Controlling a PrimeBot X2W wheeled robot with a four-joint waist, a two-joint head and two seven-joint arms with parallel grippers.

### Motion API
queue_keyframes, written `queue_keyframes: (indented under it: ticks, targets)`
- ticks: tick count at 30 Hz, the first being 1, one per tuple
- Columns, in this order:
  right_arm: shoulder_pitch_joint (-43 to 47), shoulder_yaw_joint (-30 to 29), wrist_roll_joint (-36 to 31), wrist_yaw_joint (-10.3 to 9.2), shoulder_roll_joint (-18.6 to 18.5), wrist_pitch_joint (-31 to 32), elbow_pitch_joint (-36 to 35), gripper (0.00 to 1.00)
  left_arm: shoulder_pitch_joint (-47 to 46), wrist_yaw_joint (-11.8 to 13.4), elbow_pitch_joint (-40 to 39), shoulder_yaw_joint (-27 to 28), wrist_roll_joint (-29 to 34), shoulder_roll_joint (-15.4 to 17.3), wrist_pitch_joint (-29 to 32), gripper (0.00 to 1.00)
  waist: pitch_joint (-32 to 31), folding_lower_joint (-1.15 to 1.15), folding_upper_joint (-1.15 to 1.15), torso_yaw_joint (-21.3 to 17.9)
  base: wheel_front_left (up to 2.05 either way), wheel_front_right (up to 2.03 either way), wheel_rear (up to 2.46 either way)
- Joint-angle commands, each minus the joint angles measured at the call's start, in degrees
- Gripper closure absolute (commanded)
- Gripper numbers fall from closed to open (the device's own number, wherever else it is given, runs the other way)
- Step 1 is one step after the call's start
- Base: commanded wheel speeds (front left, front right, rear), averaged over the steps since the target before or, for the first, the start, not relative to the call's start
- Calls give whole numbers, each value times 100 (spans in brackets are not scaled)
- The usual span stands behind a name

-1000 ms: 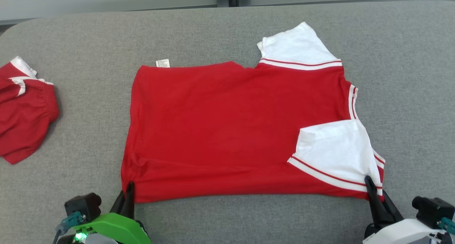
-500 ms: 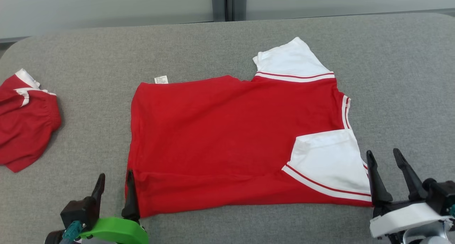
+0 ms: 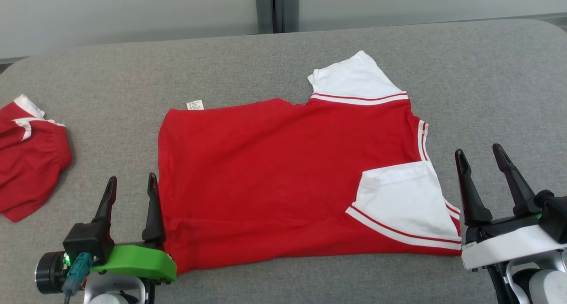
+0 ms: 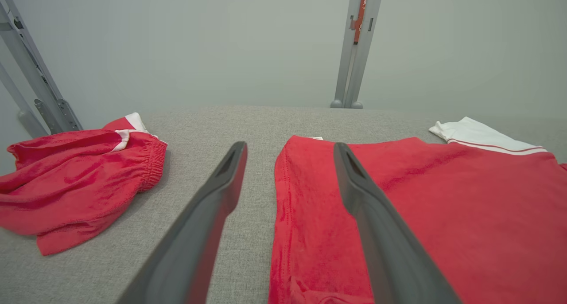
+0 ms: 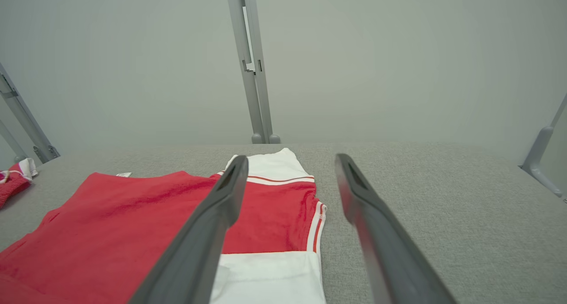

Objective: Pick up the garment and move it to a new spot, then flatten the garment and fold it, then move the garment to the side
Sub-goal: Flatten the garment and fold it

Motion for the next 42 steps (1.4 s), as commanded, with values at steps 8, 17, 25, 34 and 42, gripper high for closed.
queue_keyframes:
  ticks: [8,17,25,34,42]
  targets:
    - [-113,19,75,-9,61,49,-164,0,-948,-247,204,-63,-219,240,913,0,385,0,0,-8,0,0,0]
    - [-558,111,102,-9,44,-2,-173,0,-2940,-1000,1269,-8,-863,667,2381,0,1199,0,0,-284,0,0,0]
    - [-823,283,141,-9,89,-181,-35,0,-3954,-1374,2480,-91,-1534,924,3432,0,1620,0,0,-479,0,0,0]
    - [-905,287,179,-9,126,-313,106,0,-4090,-1468,3039,-215,-2094,1195,3914,0,1742,0,0,-515,0,0,0]
    - [-963,297,214,-9,137,-309,183,0,-4076,-1458,3107,-459,-2237,1330,3796,55,1763,0,0,-493,0,0,0]
